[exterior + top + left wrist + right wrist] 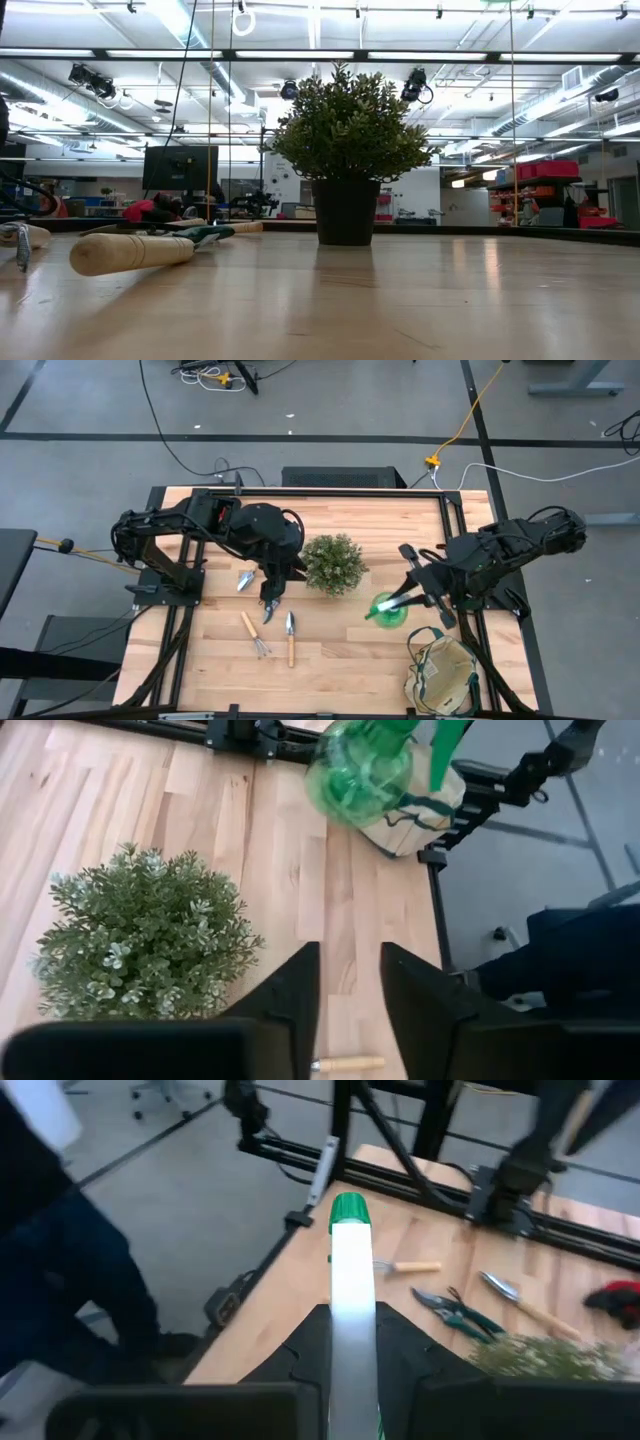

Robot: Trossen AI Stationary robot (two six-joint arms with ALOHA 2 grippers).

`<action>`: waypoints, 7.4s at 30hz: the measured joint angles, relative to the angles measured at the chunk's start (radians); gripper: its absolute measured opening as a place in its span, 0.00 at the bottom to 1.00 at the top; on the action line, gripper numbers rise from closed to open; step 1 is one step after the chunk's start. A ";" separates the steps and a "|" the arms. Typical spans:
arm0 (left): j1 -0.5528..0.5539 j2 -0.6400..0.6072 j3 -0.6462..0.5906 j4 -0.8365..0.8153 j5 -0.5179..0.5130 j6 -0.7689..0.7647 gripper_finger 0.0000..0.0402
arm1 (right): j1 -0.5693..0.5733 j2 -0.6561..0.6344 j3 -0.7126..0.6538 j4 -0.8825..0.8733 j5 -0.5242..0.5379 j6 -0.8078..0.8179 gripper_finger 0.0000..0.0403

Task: Pick & Place Garden tools in Gardening bag
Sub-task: Put the green spray bottle into the white gardening bag, then put the bottom brown hand rake into the white gardening bag

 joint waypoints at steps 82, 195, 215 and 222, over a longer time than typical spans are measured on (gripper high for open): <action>-0.052 0.000 0.000 0.142 -0.103 0.370 0.00 | 0.669 -0.012 0.000 -0.149 -0.012 0.035 0.12; -0.183 0.001 0.000 0.322 -0.140 0.470 0.00 | 0.688 0.242 -0.253 0.136 0.030 0.062 0.13; -0.183 0.001 0.000 0.322 -0.140 0.470 0.00 | 0.689 0.242 -0.253 0.141 0.014 0.054 0.24; -0.182 0.001 0.000 0.322 -0.140 0.470 0.01 | 0.689 0.240 -0.253 0.140 0.014 0.050 0.32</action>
